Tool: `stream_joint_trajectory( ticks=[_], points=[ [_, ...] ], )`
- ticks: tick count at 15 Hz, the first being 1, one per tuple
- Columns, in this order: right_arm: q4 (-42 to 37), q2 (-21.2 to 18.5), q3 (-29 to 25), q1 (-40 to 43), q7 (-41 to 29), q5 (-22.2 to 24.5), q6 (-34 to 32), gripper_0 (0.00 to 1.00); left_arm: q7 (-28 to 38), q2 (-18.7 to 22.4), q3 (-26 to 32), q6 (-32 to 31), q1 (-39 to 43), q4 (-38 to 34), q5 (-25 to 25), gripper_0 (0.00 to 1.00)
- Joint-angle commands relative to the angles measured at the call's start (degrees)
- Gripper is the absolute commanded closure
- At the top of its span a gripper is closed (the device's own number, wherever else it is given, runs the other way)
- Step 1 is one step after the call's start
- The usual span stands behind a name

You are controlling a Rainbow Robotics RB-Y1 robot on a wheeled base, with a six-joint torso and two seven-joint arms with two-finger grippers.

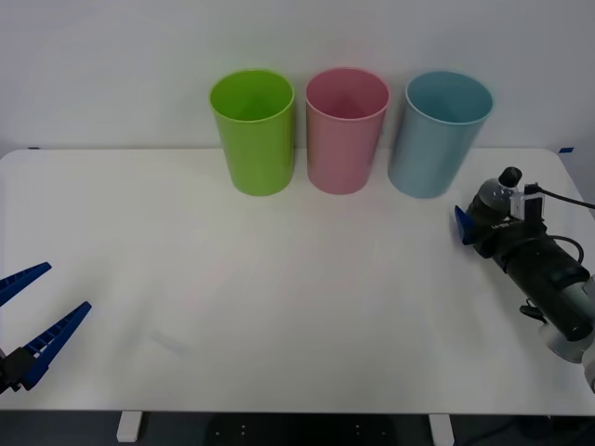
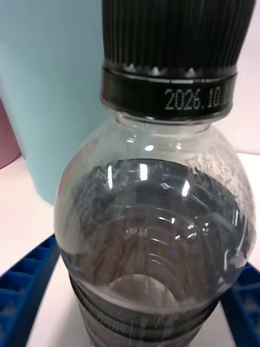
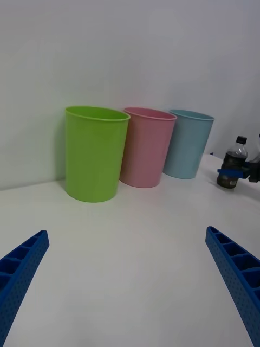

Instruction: Grasp the object on the table and drop it into the matching bin: aluminum can to the light blue bin, PET bottle to the pink bin.

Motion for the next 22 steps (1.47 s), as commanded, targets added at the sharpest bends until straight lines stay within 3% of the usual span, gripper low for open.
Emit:
stream_joint_trajectory(
  ticks=[1,8,13,22],
  points=[
    [-0.1,0.0,0.0,0.0,0.1,0.0,-0.3,1.00,0.0,0.0,0.0,0.0,0.0,0.0,0.0,0.00],
    [-1.7,0.0,-1.3,0.9,-0.2,-0.3,-3.6,1.00,0.0,0.0,0.0,0.0,0.0,0.0,0.0,0.00],
    [-13.7,0.1,0.7,8.4,-3.9,-1.6,-2.8,1.00,0.0,0.0,0.0,0.0,0.0,0.0,0.0,0.00],
    [-35.2,-0.2,3.6,20.7,-21.7,0.1,-4.2,1.00,0.0,0.0,0.0,0.0,0.0,0.0,0.0,0.00]
  ],
)
